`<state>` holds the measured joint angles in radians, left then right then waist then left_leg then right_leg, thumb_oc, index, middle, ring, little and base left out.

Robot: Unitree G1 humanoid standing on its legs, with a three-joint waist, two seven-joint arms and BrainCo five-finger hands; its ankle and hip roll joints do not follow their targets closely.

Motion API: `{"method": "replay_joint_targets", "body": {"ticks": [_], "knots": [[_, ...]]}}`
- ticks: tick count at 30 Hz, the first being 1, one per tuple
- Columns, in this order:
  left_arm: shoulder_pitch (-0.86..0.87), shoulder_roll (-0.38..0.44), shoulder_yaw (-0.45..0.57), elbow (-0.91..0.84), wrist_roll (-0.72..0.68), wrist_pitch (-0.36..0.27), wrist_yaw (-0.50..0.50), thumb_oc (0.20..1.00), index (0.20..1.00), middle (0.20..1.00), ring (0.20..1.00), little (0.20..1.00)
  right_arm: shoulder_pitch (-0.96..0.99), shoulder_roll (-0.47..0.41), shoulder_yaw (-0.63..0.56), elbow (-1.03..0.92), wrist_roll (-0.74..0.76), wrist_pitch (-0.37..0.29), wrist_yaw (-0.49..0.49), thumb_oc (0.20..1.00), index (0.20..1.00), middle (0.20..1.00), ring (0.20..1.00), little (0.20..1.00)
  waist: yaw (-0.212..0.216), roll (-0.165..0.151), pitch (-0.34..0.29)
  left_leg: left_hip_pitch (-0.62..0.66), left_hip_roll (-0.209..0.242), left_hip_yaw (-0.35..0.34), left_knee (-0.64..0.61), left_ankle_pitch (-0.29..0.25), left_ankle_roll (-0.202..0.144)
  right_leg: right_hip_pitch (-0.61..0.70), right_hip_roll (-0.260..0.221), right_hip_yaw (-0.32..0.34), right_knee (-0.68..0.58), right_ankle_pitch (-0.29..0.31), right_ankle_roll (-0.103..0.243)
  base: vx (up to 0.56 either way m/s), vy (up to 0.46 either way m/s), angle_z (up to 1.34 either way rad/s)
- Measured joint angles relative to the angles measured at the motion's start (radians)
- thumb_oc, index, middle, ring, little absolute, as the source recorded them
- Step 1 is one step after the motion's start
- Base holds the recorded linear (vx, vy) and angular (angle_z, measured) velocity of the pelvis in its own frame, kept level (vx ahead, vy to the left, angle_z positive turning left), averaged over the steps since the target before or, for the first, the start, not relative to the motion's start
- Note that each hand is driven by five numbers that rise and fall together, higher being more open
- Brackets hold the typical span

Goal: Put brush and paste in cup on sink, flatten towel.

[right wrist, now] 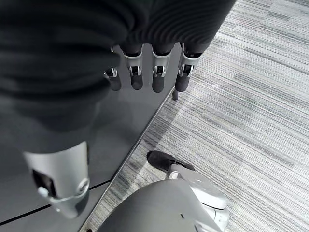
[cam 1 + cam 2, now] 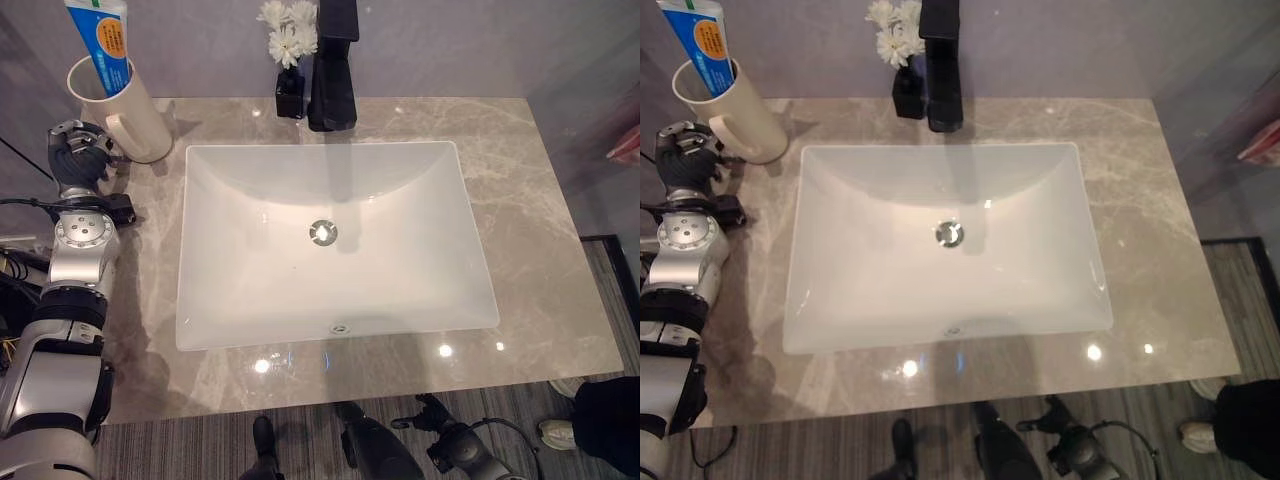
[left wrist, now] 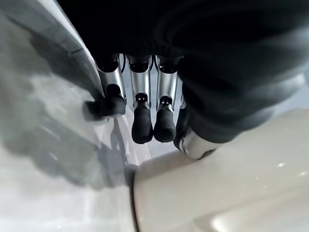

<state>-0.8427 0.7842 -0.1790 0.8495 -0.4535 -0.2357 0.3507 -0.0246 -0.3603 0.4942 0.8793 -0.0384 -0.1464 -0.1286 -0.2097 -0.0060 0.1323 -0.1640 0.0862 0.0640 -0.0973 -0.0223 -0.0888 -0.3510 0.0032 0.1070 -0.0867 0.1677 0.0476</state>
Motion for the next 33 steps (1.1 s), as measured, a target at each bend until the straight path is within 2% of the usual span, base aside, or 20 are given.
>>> {"method": "replay_joint_targets", "body": {"ticks": [12, 17, 22, 33], "knots": [[-0.019, -0.003, -0.004, -0.01, 0.003, -0.003, 0.018, 0.2, 0.2, 0.2, 0.2, 0.2, 0.001, 0.0, 0.0, -0.012, 0.024, -0.007, 0.0, 1.0, 1.0, 1.0, 1.0, 1.0, -0.003, 0.0, 0.0, -0.013, 0.0, 0.003, 0.001, 0.0, -0.001, -0.015, 0.001, 0.003, 0.0, 0.0, 0.0, 0.0, 0.0, 0.0], [-0.03, -0.003, -0.039, -0.006, 0.003, -0.002, 0.025, 0.2, 0.2, 0.2, 0.2, 0.2, 0.001, 0.0, 0.0, -0.015, 0.024, -0.008, 0.0, 1.0, 1.0, 1.0, 1.0, 1.0, -0.004, 0.0, 0.0, -0.013, -0.001, 0.005, 0.0, 0.0, -0.001, -0.015, 0.001, 0.005, 0.0, 0.0, 0.0, 0.0, 0.0, -0.01], [-0.046, -0.003, -0.04, -0.006, 0.003, -0.003, 0.033, 0.2, 0.2, 0.2, 0.2, 0.2, 0.002, 0.0, 0.0, -0.015, 0.025, -0.008, -0.001, 1.0, 1.0, 1.0, 1.0, 1.0, -0.004, 0.0, 0.0, -0.022, -0.002, 0.025, 0.0, -0.001, -0.001, -0.033, 0.001, 0.022, 0.0, 0.005, 0.001, 0.01, -0.008, -0.1], [-0.08, -0.008, -0.081, -0.001, 0.04, 0.0, 0.035, 0.2, 0.2, 0.2, 0.2, 0.2, 0.003, 0.0, 0.011, -0.028, 0.026, -0.009, -0.001, 1.0, 1.0, 1.0, 1.0, 1.0, -0.027, 0.0, 0.0, -0.022, 0.001, 0.031, 0.0, -0.001, -0.001, -0.037, 0.01, 0.027, 0.0, 0.007, -0.001, 0.0, 0.0, -0.01]]}}
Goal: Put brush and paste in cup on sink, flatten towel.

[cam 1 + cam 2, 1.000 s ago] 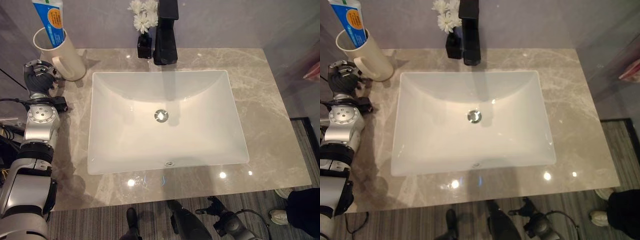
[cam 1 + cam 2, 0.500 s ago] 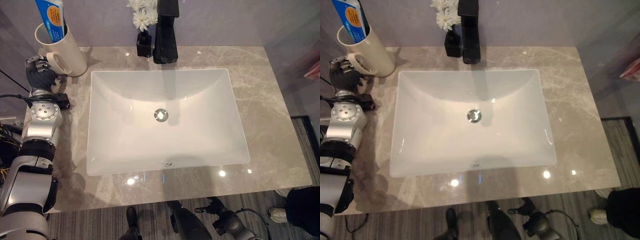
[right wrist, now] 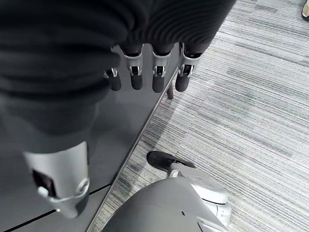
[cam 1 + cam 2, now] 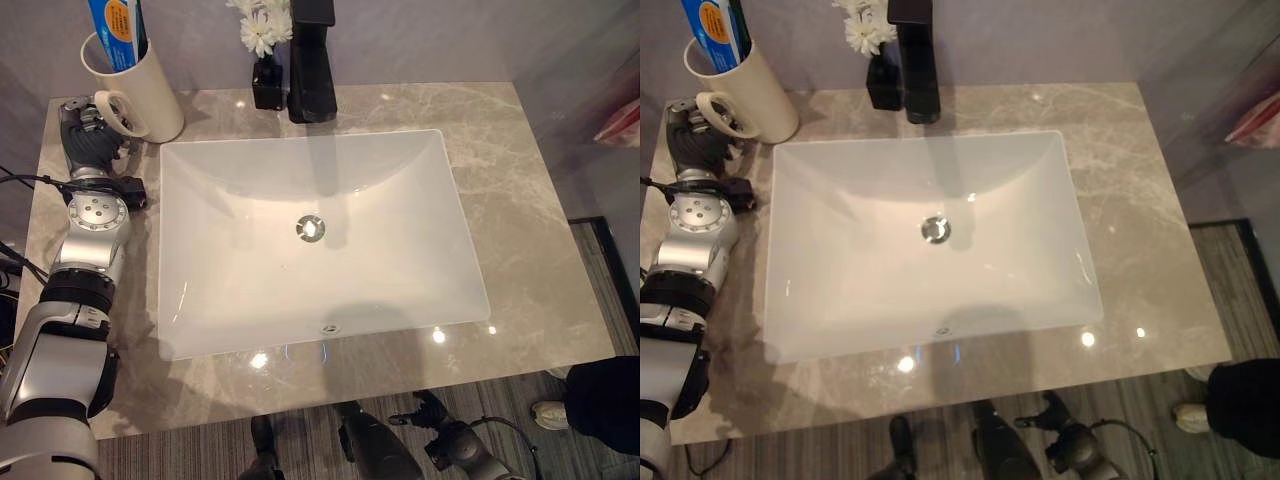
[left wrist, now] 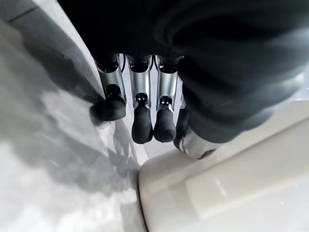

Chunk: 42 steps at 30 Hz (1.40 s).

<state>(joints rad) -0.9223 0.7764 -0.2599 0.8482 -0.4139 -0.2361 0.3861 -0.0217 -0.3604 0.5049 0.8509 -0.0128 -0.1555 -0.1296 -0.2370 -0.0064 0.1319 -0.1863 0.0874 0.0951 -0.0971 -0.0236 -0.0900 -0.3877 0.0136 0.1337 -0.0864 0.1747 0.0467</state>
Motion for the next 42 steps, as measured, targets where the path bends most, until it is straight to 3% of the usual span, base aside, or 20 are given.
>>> {"method": "replay_joint_targets", "body": {"ticks": [21, 32, 35, 39, 42], "knots": [[-0.057, -0.033, -0.029, 0.017, 0.003, -0.003, 0.005, 0.2, 0.2, 0.2, 0.2, 0.2, 0.001, 0.0, 0.007, -0.003, 0.0, -0.004, -0.001, 1.0, 1.0, 1.0, 1.0, 1.0, -0.002, -0.006, -0.005, -0.008, -0.001, 0.033, 0.0, -0.002, -0.003, -0.024, 0.007, 0.032, 0.0, 0.01, 0.001, 0.0, -0.001, -0.03], [-0.05, -0.04, -0.023, 0.057, 0.038, 0.005, 0.043, 0.2, 0.2, 0.2, 0.2, 0.2, 0.007, 0.0, 0.009, 0.008, 0.0, -0.008, -0.001, 1.0, 1.0, 1.0, 1.0, 1.0, -0.002, -0.031, -0.035, 0.004, 0.001, 0.057, 0.0, -0.002, -0.002, -0.022, 0.009, 0.052, 0.0, 0.023, -0.002, 0.0, 0.001, -0.05], [-0.01, -0.05, -0.016, 0.052, 0.041, 0.006, 0.058, 0.2, 0.2, 0.2, 0.2, 0.2, 0.008, 0.0, 0.009, 0.012, 0.0, -0.008, -0.001, 1.0, 1.0, 1.0, 1.0, 1.0, 0.0, -0.032, -0.036, 0.03, 0.006, 0.056, -0.001, -0.004, -0.004, 0.004, 0.014, 0.049, 0.0, 0.022, -0.002, 0.0, 0.0, 0.0], [0.144, -0.069, 0.09, -0.041, 0.04, 0.003, 0.072, 0.2, 0.2, 0.2, 0.2, 0.2, 0.011, -0.004, 0.003, 0.024, 0.0, -0.007, -0.002, 1.0, 1.0, 1.0, 1.0, 1.0, 0.003, -0.031, -0.043, 0.07, 0.013, 0.053, -0.001, -0.007, -0.008, 0.045, 0.018, 0.043, 0.0, 0.019, -0.005, 0.0, 0.001, 0.02], [0.265, -0.076, 0.133, -0.13, 0.039, 0.005, 0.076, 0.2, 0.2, 0.2, 0.2, 0.2, 0.024, -0.003, -0.01, 0.039, -0.001, -0.002, -0.001, 1.0, 1.0, 1.0, 1.0, 1.0, 0.03, -0.035, -0.06, 0.087, 0.016, 0.032, -0.001, -0.005, -0.011, 0.069, 0.014, 0.023, 0.0, 0.017, -0.008, -0.02, 0.009, 0.14]]}}
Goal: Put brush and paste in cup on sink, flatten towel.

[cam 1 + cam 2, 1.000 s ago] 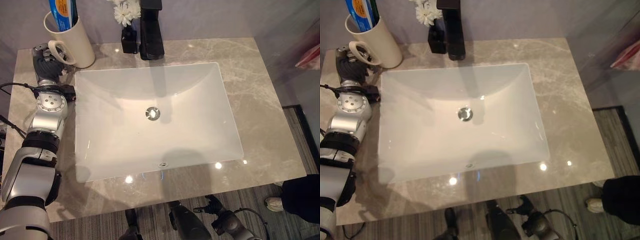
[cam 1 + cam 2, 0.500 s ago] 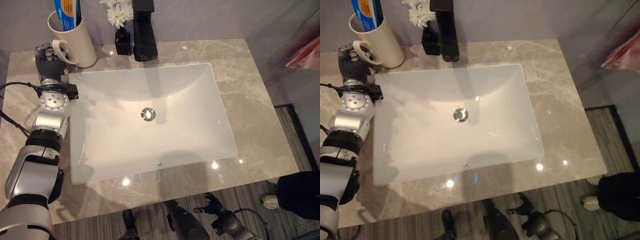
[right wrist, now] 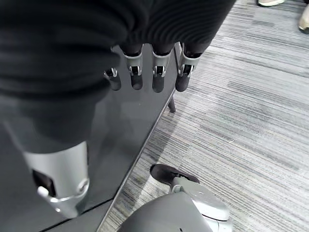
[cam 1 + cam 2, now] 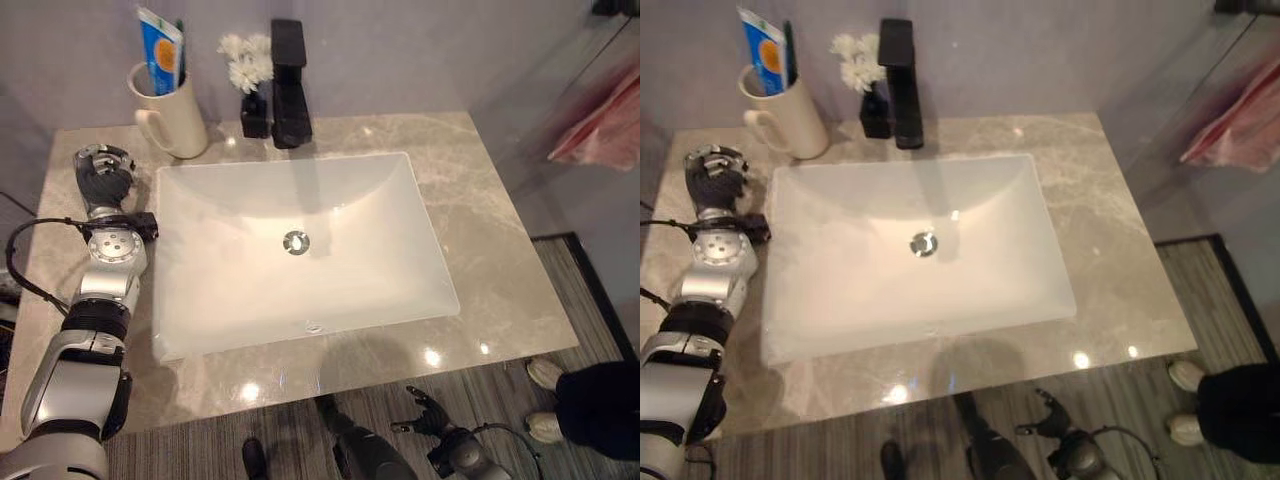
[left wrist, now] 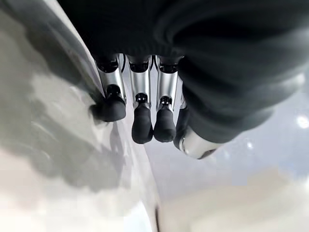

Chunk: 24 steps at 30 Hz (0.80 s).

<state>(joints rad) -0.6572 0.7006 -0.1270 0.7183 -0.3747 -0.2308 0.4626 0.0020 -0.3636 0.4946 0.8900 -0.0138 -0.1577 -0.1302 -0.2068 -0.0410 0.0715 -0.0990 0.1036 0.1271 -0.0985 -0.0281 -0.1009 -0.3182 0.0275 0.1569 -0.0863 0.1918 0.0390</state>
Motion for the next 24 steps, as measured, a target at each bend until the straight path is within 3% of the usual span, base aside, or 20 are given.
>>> {"method": "replay_joint_targets", "body": {"ticks": [3, 8, 13, 17, 20, 24], "knots": [[0.114, -0.002, 0.005, -0.067, 0.0, -0.002, 0.0, 0.2, 0.2, 0.2, 0.2, 0.2, 0.026, 0.0, -0.011, 0.001, -0.001, 0.002, 0.0, 1.0, 1.0, 1.0, 1.0, 1.0, 0.017, 0.0, -0.008, 0.026, 0.002, -0.029, 0.0, 0.001, -0.002, 0.042, -0.003, -0.033, 0.0, -0.013, -0.005, -0.04, 0.021, 0.3], [0.332, -0.052, 0.158, -0.263, 0.0, -0.026, -0.001, 0.2, 0.2, 0.2, 0.2, 0.2, 0.051, 0.001, -0.05, -0.001, -0.01, 0.007, 0.003, 1.0, 1.0, 1.0, 1.0, 1.0, 0.056, -0.007, -0.029, 0.069, -0.006, -0.063, 0.0, 0.0, 0.001, 0.101, -0.017, -0.064, -0.001, -0.027, -0.001, -0.05, 0.033, 0.2], [0.498, -0.108, 0.229, -0.43, 0.001, -0.034, -0.021, 0.2, 0.2, 0.2, 0.2, 0.2, 0.092, -0.001, -0.073, -0.006, -0.013, 0.014, 0.011, 1.0, 1.0, 1.0, 1.0, 1.0, 0.085, -0.017, -0.055, 0.108, -0.018, -0.088, 0.0, -0.001, 0.01, 0.15, -0.033, -0.085, 0.0, -0.035, 0.009, -0.09, 0.044, 0.14], [0.579, -0.151, 0.23, -0.503, 0.002, -0.052, -0.06, 0.2, 0.2, 0.2, 0.2, 0.2, 0.112, -0.001, -0.101, -0.008, -0.032, 0.017, 0.025, 1.0, 1.0, 1.0, 1.0, 1.0, 0.094, -0.029, -0.08, 0.12, -0.031, -0.094, 0.001, 0.0, 0.021, 0.167, -0.047, -0.089, 0.0, -0.039, 0.017, -0.09, 0.051, 0.05], [0.703, -0.207, 0.254, -0.653, 0.004, -0.057, -0.112, 0.2, 0.2, 0.2, 0.2, 0.2, 0.131, 0.003, -0.172, -0.016, -0.03, 0.018, 0.026, 1.0, 1.0, 1.0, 1.0, 1.0, 0.087, -0.023, -0.08, 0.156, -0.041, -0.091, 0.0, -0.004, 0.029, 0.2, -0.055, -0.084, 0.0, -0.039, 0.024, -0.1, 0.048, -0.02], [0.753, -0.215, 0.261, -0.684, 0.031, -0.058, -0.16, 0.2, 0.2, 0.2, 0.2, 0.2, 0.151, 0.0, -0.19, -0.018, -0.029, 0.023, 0.027, 1.0, 1.0, 1.0, 1.0, 1.0, 0.1, -0.022, -0.089, 0.17, -0.051, -0.087, 0.0, -0.011, 0.04, 0.214, -0.065, -0.081, 0.0, -0.05, 0.042, -0.1, 0.052, -0.01]]}}
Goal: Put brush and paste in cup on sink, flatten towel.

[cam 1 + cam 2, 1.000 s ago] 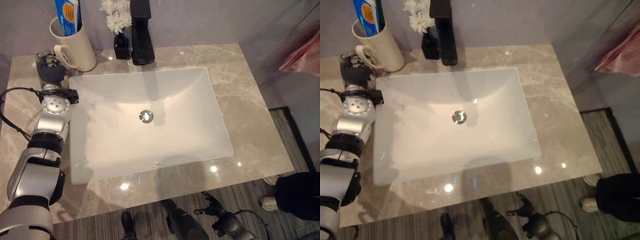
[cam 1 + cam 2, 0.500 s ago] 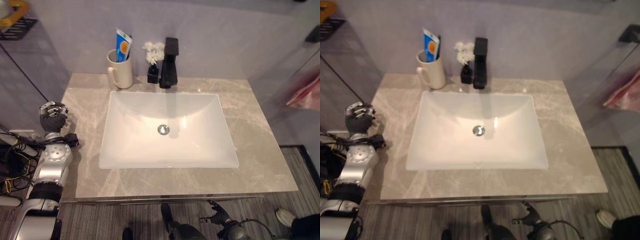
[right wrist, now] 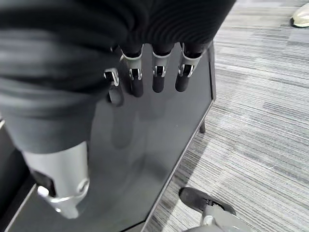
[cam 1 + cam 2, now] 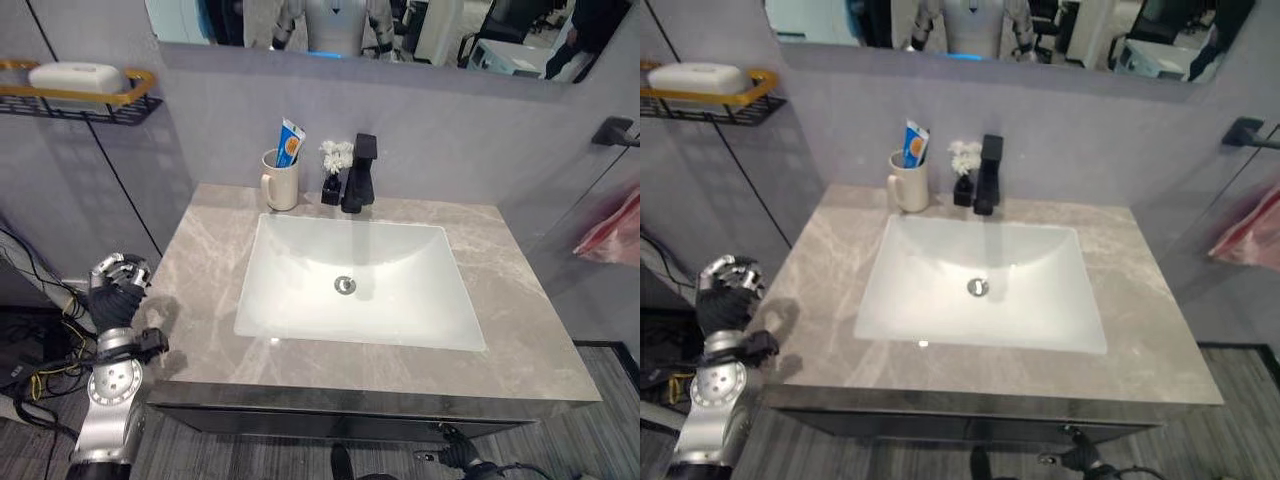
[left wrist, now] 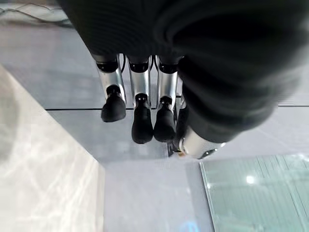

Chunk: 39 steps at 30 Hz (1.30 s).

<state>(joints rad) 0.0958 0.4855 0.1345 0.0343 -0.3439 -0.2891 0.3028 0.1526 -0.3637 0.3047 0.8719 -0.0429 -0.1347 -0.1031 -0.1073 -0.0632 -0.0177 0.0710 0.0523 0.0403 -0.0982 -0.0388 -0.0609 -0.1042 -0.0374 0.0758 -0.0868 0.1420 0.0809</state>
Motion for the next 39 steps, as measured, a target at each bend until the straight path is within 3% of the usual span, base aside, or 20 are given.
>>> {"method": "replay_joint_targets", "body": {"ticks": [10, 25, 28, 30, 31, 32, 33, 34, 35, 36, 37, 38, 39], "knots": [[0.139, -0.052, 0.009, -0.016, -0.007, 0.002, -0.096, 0.2, 0.2, 0.2, 0.2, 0.2, 0.065, -0.004, -0.061, -0.055, 0.028, 0.001, 0.02, 1.0, 1.0, 1.0, 1.0, 1.0, 0.012, 0.008, 0.028, 0.05, -0.036, 0.024, 0.0, 0.0, 0.031, 0.037, -0.033, 0.027, 0.0, 0.008, 0.029, -0.09, 0.055, -0.07], [0.191, -0.056, -0.01, -0.059, -0.011, 0.01, -0.182, 0.2, 0.2, 0.2, 0.2, 0.2, 0.112, -0.004, -0.108, -0.159, 0.03, -0.011, 0.026, 1.0, 1.0, 1.0, 1.0, 1.0, -0.017, -0.028, 0.096, 0.066, -0.09, 0.061, 0.0, -0.007, 0.065, 0.035, -0.08, 0.064, 0.001, 0.026, 0.075, -0.05, 0.035, -0.08], [0.179, -0.054, -0.026, -0.066, -0.01, 0.009, -0.183, 0.2, 0.2, 0.2, 0.2, 0.2, 0.098, -0.004, -0.107, -0.159, 0.049, -0.014, 0.025, 1.0, 1.0, 1.0, 1.0, 1.0, -0.015, -0.029, 0.121, 0.065, -0.09, 0.087, 0.0, -0.018, 0.079, -0.012, -0.068, 0.044, 0.07, 0.02, 0.083, -0.12, 0.017, -0.27], [0.163, -0.046, -0.033, -0.066, -0.01, 0.009, -0.183, 0.2, 0.2, 0.2, 0.2, 0.2, 0.09, -0.005, -0.108, -0.161, 0.051, -0.018, 0.023, 1.0, 1.0, 1.0, 1.0, 1.0, -0.015, -0.025, 0.122, 0.03, -0.085, 0.112, 0.03, -0.018, 0.088, -0.054, -0.059, -0.005, 0.087, 0.068, 0.078, -0.16, 0.013, -0.27], [0.146, -0.037, -0.033, -0.067, -0.009, 0.009, -0.182, 0.2, 0.2, 0.2, 0.2, 0.2, 0.074, -0.008, -0.107, -0.163, 0.054, -0.019, 0.022, 1.0, 1.0, 1.0, 1.0, 1.0, -0.014, -0.014, 0.137, 0.004, -0.078, 0.115, 0.05, -0.025, 0.093, -0.083, -0.053, -0.016, 0.1, 0.099, 0.097, -0.17, 0.007, -0.21], [0.11, -0.03, -0.037, -0.065, -0.01, 0.01, -0.182, 0.2, 0.2, 0.2, 0.2, 0.2, 0.053, -0.009, -0.105, -0.163, 0.067, -0.019, 0.02, 1.0, 1.0, 1.0, 1.0, 1.0, -0.016, 0.002, 0.15, -0.049, -0.066, 0.126, 0.084, -0.031, 0.105, -0.118, -0.046, -0.037, 0.083, 0.166, 0.153, -0.11, 0.009, -0.24], [0.1, -0.026, -0.039, -0.062, -0.01, 0.01, -0.181, 0.2, 0.2, 0.2, 0.2, 0.2, 0.034, -0.008, -0.103, -0.158, 0.067, -0.018, 0.021, 1.0, 1.0, 1.0, 1.0, 1.0, -0.005, 0.017, 0.161, -0.06, -0.048, 0.137, 0.088, -0.028, 0.113, -0.147, -0.038, -0.066, 0.122, 0.154, 0.167, -0.11, 0.011, -0.27], [0.091, -0.027, -0.044, -0.063, -0.009, 0.011, -0.182, 0.2, 0.2, 0.2, 0.2, 0.2, 0.021, -0.009, -0.104, -0.165, 0.067, -0.019, 0.021, 1.0, 1.0, 1.0, 1.0, 1.0, -0.006, 0.044, 0.176, -0.058, -0.025, 0.14, 0.084, -0.017, 0.106, -0.166, -0.016, -0.113, 0.235, 0.049, 0.094, -0.09, 0.01, -0.24], [0.095, -0.023, -0.044, -0.062, -0.009, 0.011, -0.181, 0.2, 0.2, 0.2, 0.2, 0.2, 0.023, -0.009, -0.103, -0.166, 0.067, -0.019, 0.02, 1.0, 1.0, 1.0, 1.0, 1.0, -0.006, 0.049, 0.179, -0.055, -0.024, 0.141, 0.084, -0.016, 0.104, -0.156, -0.012, -0.128, 0.302, -0.011, 0.08, -0.12, 0.005, -0.38], [0.095, -0.012, -0.039, -0.063, -0.009, 0.011, -0.178, 0.2, 0.2, 0.2, 0.2, 0.2, 0.019, -0.01, -0.103, -0.172, 0.067, -0.019, 0.019, 1.0, 1.0, 1.0, 1.0, 1.0, 0.015, 0.034, 0.18, -0.057, -0.023, 0.176, 0.09, -0.016, 0.098, -0.169, -0.017, -0.172, 0.344, -0.055, 0.063, -0.09, 0.006, -0.4], [0.096, -0.012, -0.038, -0.063, -0.009, 0.011, -0.174, 0.2, 0.2, 0.2, 0.2, 0.2, 0.008, -0.011, -0.103, -0.183, 0.067, -0.019, 0.017, 1.0, 1.0, 1.0, 1.0, 1.0, 0.024, 0.047, 0.187, -0.068, -0.01, 0.193, 0.09, -0.017, 0.1, -0.184, -0.022, -0.202, 0.354, -0.063, 0.061, -0.08, -0.002, -0.63], [0.107, -0.021, -0.038, -0.071, -0.009, 0.011, -0.172, 0.2, 0.2, 0.2, 0.2, 0.2, -0.009, -0.016, -0.099, -0.196, 0.067, -0.019, 0.017, 1.0, 1.0, 1.0, 1.0, 1.0, 0.04, 0.068, 0.183, -0.071, 0.028, 0.224, 0.093, -0.011, 0.089, -0.218, -0.034, -0.274, 0.536, -0.212, 0.046, -0.03, -0.003, -0.55], [0.124, -0.02, -0.036, -0.079, -0.009, 0.01, -0.168, 0.2, 0.2, 0.2, 0.2, 0.2, -0.015, -0.016, -0.098, -0.206, 0.065, -0.019, 0.017, 1.0, 1.0, 1.0, 1.0, 1.0, 0.055, 0.071, 0.175, -0.064, 0.048, 0.253, 0.091, -0.008, 0.083, -0.196, -0.065, -0.319, 0.61, -0.278, 0.043, -0.05, -0.041, -0.63]]}}
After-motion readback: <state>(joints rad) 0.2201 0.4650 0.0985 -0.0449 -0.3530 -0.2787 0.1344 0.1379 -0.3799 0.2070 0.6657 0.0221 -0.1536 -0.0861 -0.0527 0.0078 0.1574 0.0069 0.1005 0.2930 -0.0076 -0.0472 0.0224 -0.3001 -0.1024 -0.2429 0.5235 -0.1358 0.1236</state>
